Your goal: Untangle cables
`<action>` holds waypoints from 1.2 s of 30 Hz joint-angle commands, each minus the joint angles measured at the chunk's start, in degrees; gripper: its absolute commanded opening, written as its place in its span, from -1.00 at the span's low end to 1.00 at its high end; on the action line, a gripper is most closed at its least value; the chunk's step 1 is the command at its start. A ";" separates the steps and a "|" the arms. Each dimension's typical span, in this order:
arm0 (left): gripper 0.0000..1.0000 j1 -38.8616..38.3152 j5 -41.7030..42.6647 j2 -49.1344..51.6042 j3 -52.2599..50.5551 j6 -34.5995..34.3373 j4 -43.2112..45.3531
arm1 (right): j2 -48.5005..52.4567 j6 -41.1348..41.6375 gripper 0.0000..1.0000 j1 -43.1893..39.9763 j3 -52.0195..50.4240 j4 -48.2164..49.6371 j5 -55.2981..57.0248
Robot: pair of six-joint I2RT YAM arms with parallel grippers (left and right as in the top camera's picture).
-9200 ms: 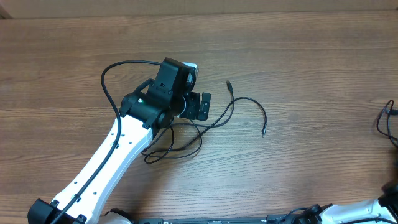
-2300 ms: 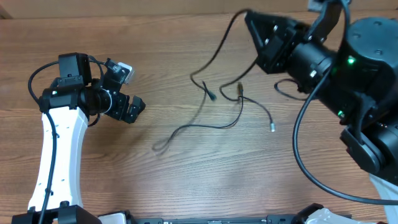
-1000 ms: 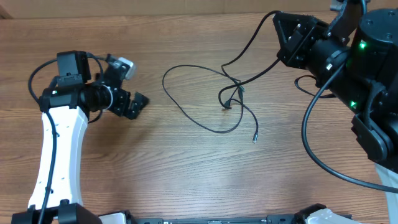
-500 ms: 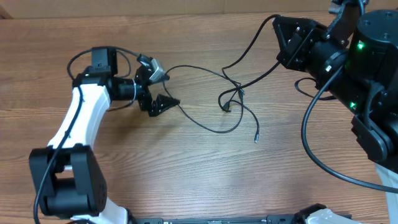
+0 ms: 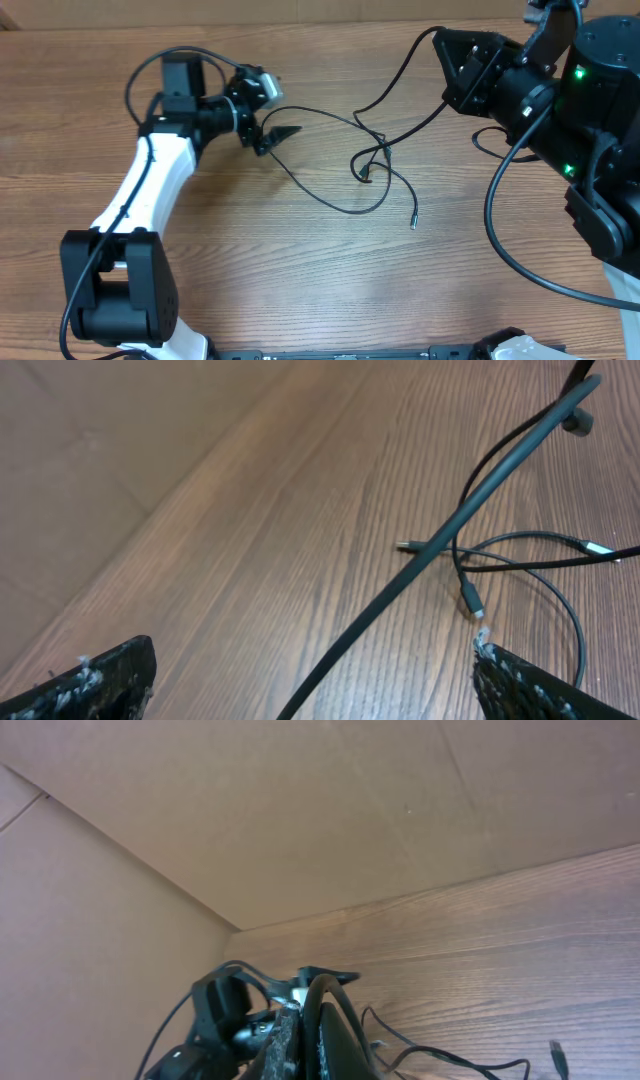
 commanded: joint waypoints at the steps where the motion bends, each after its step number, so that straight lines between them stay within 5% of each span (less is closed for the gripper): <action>1: 0.99 -1.79 -6.62 0.24 0.44 -1.03 0.24 | 0.04 -0.46 -0.93 -0.24 1.38 0.52 -0.98; 5: 1.00 -3.26 -10.56 1.62 0.44 -0.98 0.74 | 0.04 -0.46 -0.93 -0.24 1.38 0.52 -1.40; 7: 0.80 -3.37 -10.47 2.45 0.42 -1.01 1.09 | 0.04 -0.44 -0.93 -0.24 1.38 0.52 -1.40; 8: 0.54 -3.37 -10.45 2.80 0.42 -1.01 1.18 | 0.04 -0.44 -0.93 -0.24 1.38 0.52 -1.40; 10: -0.53 -3.30 -10.43 3.54 0.42 -1.05 1.09 | 0.04 -0.44 -0.93 -0.24 1.38 0.50 -1.40; 11: -0.90 -3.30 -10.40 3.78 0.42 -1.07 1.01 | 0.04 -0.44 -0.93 -0.24 1.38 0.52 -1.40; 22: -0.92 -3.02 -12.35 4.57 0.42 -1.84 -7.34 | 0.04 -0.28 -0.93 -0.24 1.40 1.68 1.20; 29: -0.92 -1.90 -30.58 4.57 0.42 -18.97 -13.31 | 0.04 -0.52 -0.93 -2.40 1.40 3.13 21.94; 36: -0.92 -0.50 -36.13 4.57 0.42 -24.00 -18.38 | 0.04 -3.30 -0.93 -12.46 1.40 6.99 28.70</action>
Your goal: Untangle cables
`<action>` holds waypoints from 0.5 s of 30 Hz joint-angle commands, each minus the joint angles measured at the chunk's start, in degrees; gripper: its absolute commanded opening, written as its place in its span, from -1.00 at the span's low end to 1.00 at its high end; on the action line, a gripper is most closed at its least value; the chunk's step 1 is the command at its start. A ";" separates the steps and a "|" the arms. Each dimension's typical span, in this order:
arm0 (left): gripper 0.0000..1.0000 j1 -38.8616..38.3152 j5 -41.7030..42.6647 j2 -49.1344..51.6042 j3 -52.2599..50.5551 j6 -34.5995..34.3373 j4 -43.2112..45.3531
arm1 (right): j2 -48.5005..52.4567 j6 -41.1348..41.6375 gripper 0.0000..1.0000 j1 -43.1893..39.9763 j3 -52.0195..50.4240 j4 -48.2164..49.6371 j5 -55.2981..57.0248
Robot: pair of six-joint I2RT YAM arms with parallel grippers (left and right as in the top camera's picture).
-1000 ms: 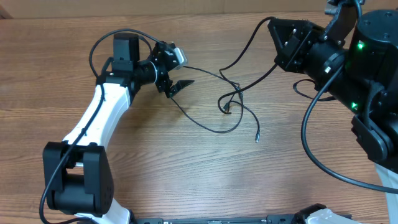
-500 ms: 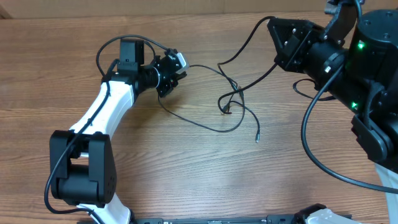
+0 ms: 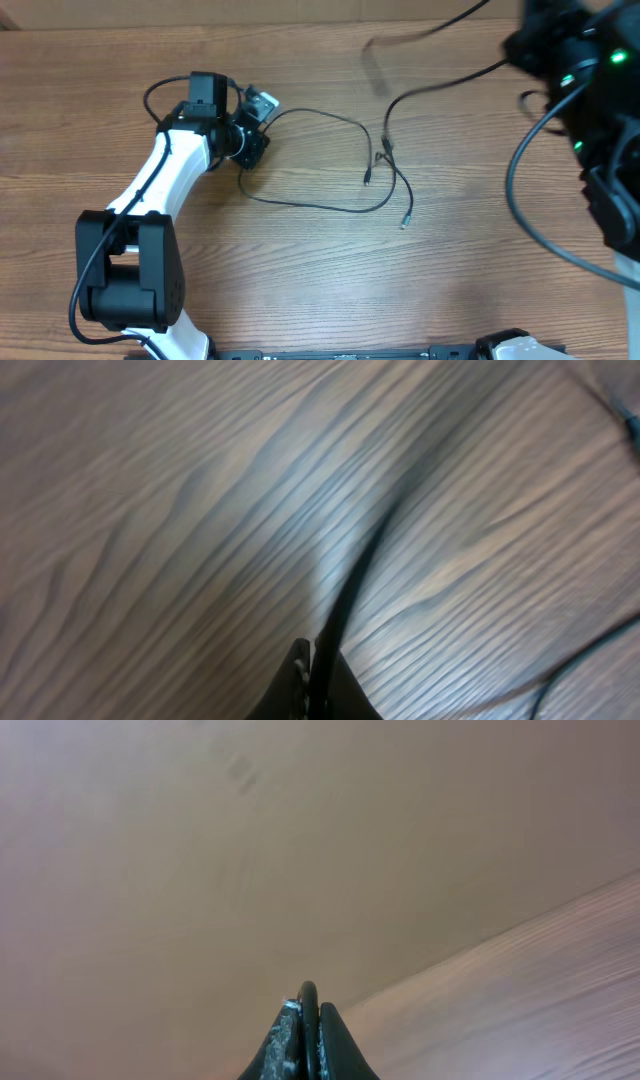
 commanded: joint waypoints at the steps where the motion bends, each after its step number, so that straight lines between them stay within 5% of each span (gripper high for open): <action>1: -0.92 0.57 -3.65 0.57 0.42 -4.57 -0.72 | 0.00 -1.77 -0.93 -5.20 1.40 1.46 5.77; 15: -0.91 0.22 7.10 0.57 0.42 -5.57 -2.56 | 3.98 -5.05 -0.93 -23.61 1.40 13.88 4.74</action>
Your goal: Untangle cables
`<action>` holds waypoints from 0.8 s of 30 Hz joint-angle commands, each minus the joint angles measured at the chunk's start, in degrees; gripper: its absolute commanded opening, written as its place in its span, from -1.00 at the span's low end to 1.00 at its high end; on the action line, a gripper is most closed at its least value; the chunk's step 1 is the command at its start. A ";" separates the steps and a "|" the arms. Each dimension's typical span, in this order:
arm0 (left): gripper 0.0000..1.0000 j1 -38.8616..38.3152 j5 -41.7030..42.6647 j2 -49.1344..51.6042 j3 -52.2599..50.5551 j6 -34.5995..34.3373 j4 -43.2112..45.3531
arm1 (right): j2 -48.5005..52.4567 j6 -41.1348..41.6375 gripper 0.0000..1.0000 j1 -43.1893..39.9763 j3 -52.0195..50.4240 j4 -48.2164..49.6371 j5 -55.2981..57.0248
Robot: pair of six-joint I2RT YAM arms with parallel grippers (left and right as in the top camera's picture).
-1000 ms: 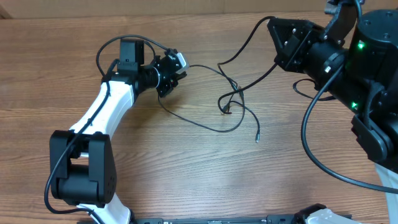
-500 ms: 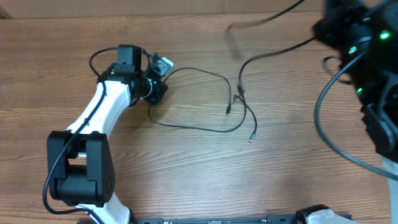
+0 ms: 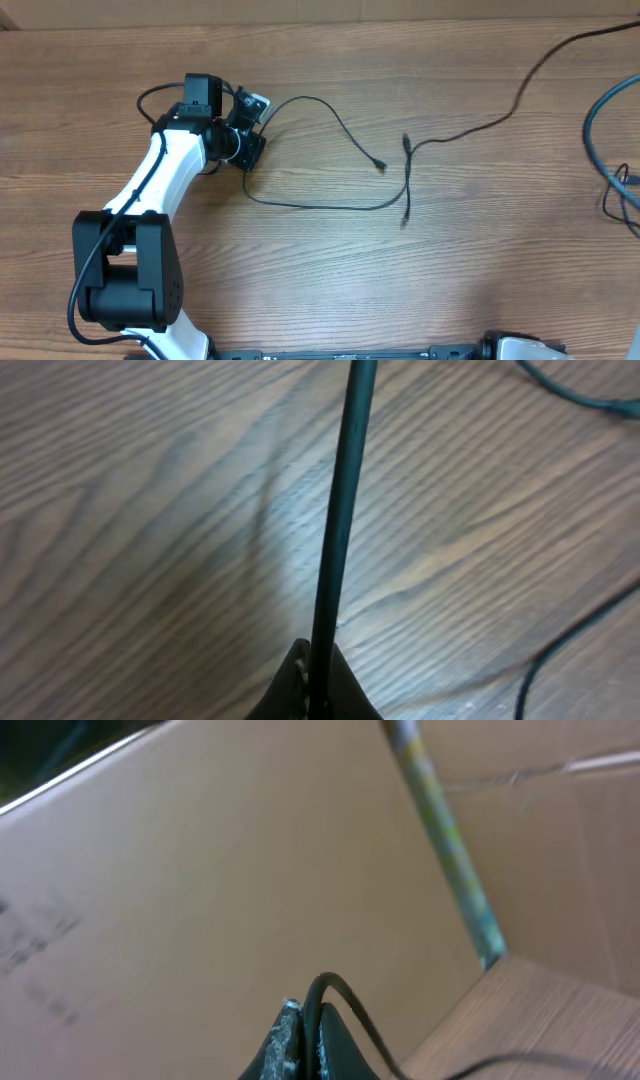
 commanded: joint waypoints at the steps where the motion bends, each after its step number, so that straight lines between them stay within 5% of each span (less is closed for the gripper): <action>1: -0.91 -0.26 3.63 0.57 0.42 -0.76 -0.79 | 2.51 -3.13 -0.93 -2.89 1.40 3.19 -0.15; 13: -0.92 -1.77 3.30 0.57 0.42 -0.72 -6.86 | 11.06 -5.90 -0.92 -12.90 1.40 26.36 -0.26; 24: -0.91 -2.62 3.23 0.57 0.33 -0.76 -7.98 | 12.02 -16.33 -0.92 -16.00 1.49 60.39 -2.69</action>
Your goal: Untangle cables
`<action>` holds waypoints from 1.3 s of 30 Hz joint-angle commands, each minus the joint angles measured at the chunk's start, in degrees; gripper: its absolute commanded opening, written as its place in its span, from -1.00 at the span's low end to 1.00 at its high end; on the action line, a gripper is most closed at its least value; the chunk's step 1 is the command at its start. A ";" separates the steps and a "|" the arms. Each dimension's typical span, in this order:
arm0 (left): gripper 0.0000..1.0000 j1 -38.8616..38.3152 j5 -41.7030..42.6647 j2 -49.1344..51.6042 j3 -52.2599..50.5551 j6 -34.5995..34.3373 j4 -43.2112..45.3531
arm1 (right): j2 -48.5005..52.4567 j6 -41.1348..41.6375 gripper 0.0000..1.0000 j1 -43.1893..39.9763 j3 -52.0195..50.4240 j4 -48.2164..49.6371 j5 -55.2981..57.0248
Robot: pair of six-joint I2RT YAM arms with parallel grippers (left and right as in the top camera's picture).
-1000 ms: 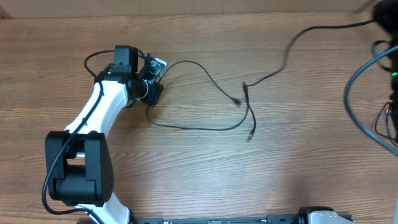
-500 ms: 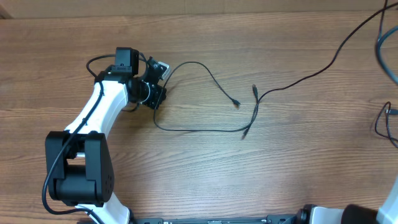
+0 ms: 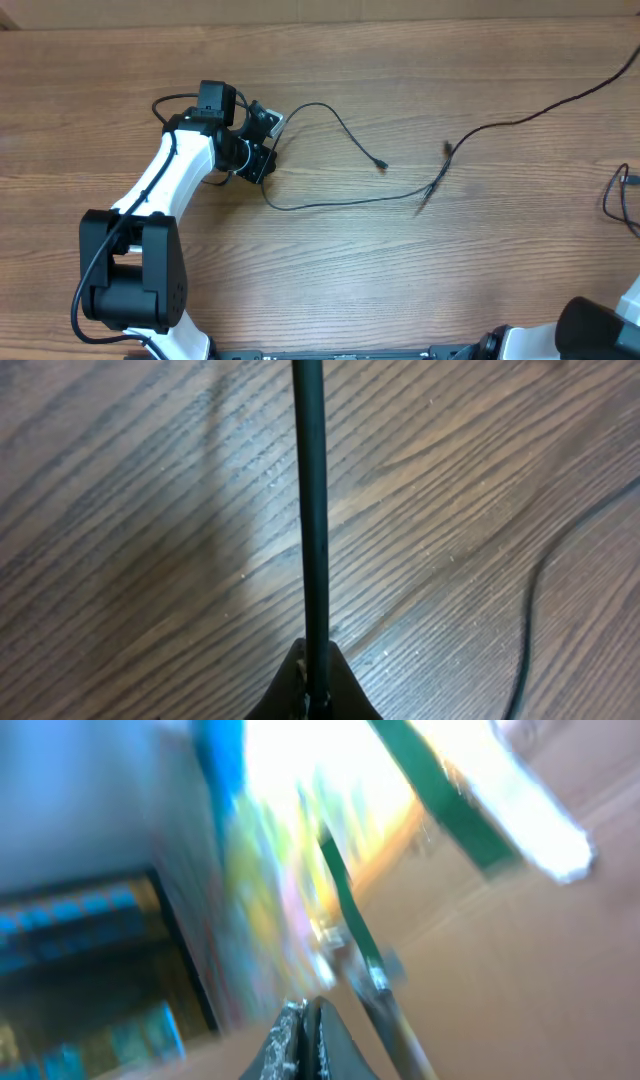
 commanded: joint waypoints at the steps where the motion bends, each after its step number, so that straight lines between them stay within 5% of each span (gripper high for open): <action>1: -0.91 -0.31 0.68 0.55 0.35 -0.57 -0.09 | -0.94 -4.50 -0.92 -0.07 1.29 3.30 -1.81; 8: -0.92 -0.48 -2.93 0.55 0.35 -0.57 -0.76 | -0.48 -6.38 -0.92 -0.48 1.42 -0.24 -1.79; 16: -0.92 1.75 -32.65 0.55 0.33 -10.32 -1.20 | 2.91 -19.26 -0.92 -0.98 1.42 -3.26 1.62; 35: -0.92 28.59 -32.33 0.55 0.33 -12.11 -6.56 | 3.21 -19.45 -0.92 -1.25 1.33 -4.68 1.86; 39: -0.92 30.97 -26.51 0.55 0.33 -12.04 -6.67 | 3.21 -19.39 -0.93 -1.22 1.18 -5.51 1.38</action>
